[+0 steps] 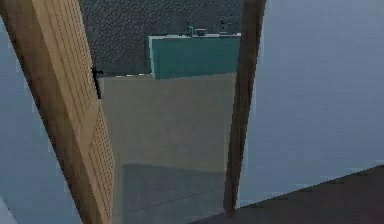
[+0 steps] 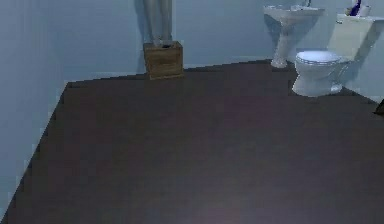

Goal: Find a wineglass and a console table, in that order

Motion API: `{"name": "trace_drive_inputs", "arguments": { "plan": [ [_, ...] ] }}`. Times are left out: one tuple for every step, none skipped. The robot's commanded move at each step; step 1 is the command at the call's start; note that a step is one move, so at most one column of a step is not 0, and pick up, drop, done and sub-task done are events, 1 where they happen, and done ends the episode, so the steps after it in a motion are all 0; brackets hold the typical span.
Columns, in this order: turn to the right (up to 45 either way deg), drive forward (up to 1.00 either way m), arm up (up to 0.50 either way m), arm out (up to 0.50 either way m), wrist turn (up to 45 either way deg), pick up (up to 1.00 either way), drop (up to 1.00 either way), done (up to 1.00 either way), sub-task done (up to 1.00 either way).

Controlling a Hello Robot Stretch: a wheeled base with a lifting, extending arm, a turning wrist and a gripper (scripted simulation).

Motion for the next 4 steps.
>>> {"name": "trace_drive_inputs", "arguments": {
  "plan": [
    [0.0, 1.00, 0.00, 0.00, 0.0, 0.00, 0.00, 0.00, 0.00],
    [-12.0, 0.00, 0.00, 0.00, 0.0, 0.00, 0.00, 0.00, 0.00],
    [0.0, 0.25, 0.00, 0.00, 0.0, 0.00, 0.00, 0.00, 0.00],
    [30.0, 0.00, 0.00, 0.00, 0.0, 0.00, 0.00, 0.00, 0.00]
  ]
}}
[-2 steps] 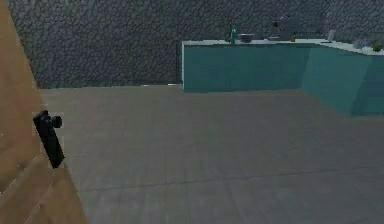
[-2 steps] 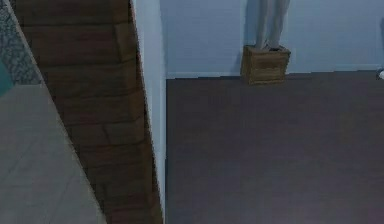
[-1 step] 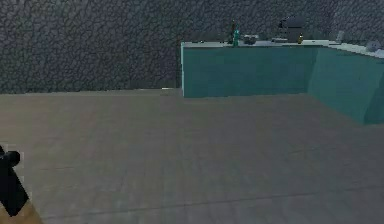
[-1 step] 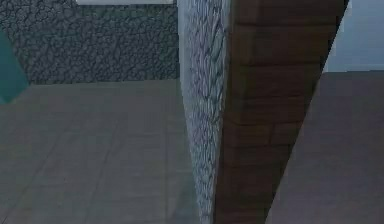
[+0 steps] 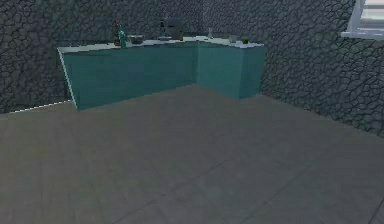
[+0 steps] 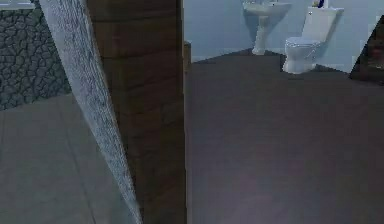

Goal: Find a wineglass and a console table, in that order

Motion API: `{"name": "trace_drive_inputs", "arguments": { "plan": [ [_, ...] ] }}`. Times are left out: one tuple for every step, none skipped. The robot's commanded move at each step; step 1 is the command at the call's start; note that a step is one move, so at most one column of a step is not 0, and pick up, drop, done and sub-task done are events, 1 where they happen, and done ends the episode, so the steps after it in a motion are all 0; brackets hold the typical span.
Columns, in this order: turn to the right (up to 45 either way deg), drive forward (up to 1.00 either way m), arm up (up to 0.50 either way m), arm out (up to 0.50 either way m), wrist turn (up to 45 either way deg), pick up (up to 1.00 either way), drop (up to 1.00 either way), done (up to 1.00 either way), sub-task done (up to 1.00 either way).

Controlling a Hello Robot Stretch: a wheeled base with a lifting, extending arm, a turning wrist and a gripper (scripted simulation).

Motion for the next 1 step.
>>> {"name": "trace_drive_inputs", "arguments": {
  "plan": [
    [0.0, 1.00, 0.00, 0.00, 0.0, 0.00, 0.00, 0.00, 0.00]
  ]
}}
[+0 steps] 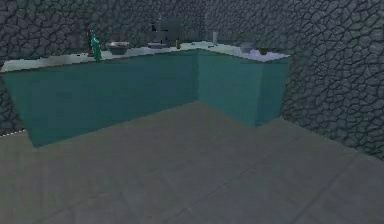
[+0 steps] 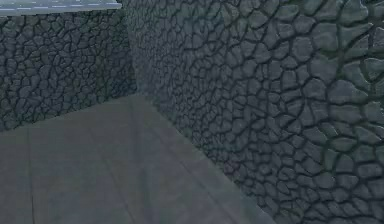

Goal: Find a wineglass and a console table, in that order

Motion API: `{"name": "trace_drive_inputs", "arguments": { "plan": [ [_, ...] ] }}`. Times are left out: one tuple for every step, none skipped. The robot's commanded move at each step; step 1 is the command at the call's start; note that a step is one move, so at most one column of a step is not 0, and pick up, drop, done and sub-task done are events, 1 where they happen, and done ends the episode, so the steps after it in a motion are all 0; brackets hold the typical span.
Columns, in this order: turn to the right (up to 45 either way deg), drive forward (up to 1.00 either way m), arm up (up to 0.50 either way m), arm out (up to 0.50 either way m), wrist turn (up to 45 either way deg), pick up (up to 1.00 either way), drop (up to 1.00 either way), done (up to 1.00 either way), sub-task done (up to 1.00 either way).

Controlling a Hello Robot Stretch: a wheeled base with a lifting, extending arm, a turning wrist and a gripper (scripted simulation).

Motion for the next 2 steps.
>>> {"name": "trace_drive_inputs", "arguments": {
  "plan": [
    [0.0, 1.00, 0.00, 0.00, 0.0, 0.00, 0.00, 0.00, 0.00],
    [0.0, 1.00, 0.00, 0.00, 0.0, 0.00, 0.00, 0.00, 0.00]
  ]
}}
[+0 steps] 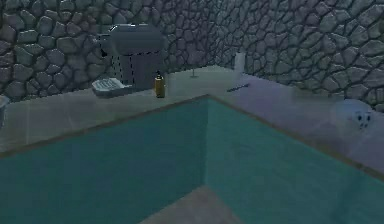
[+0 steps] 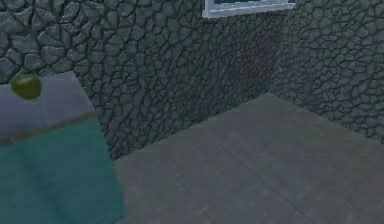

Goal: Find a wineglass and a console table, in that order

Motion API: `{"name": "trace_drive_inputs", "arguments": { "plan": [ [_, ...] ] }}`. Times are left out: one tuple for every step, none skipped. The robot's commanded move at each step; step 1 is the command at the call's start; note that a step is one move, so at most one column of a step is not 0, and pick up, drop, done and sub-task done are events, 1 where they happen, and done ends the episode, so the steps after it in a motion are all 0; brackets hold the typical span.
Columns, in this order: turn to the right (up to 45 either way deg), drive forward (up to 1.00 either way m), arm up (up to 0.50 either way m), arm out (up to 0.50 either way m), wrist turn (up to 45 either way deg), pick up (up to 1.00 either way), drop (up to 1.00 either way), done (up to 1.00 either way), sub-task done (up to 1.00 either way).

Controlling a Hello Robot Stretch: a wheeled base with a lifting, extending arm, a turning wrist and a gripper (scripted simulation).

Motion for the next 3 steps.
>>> {"name": "trace_drive_inputs", "arguments": {
  "plan": [
    [0.0, 0.80, 0.00, 0.00, 0.0, 0.00, 0.00, 0.00, 0.00],
    [0.0, 0.00, 0.00, 0.00, 0.0, 0.00, 0.00, 0.00, 1.00],
    [-45.0, 0.00, 0.00, 0.00, 0.0, 0.00, 0.00, 0.00, 0.00]
  ]
}}
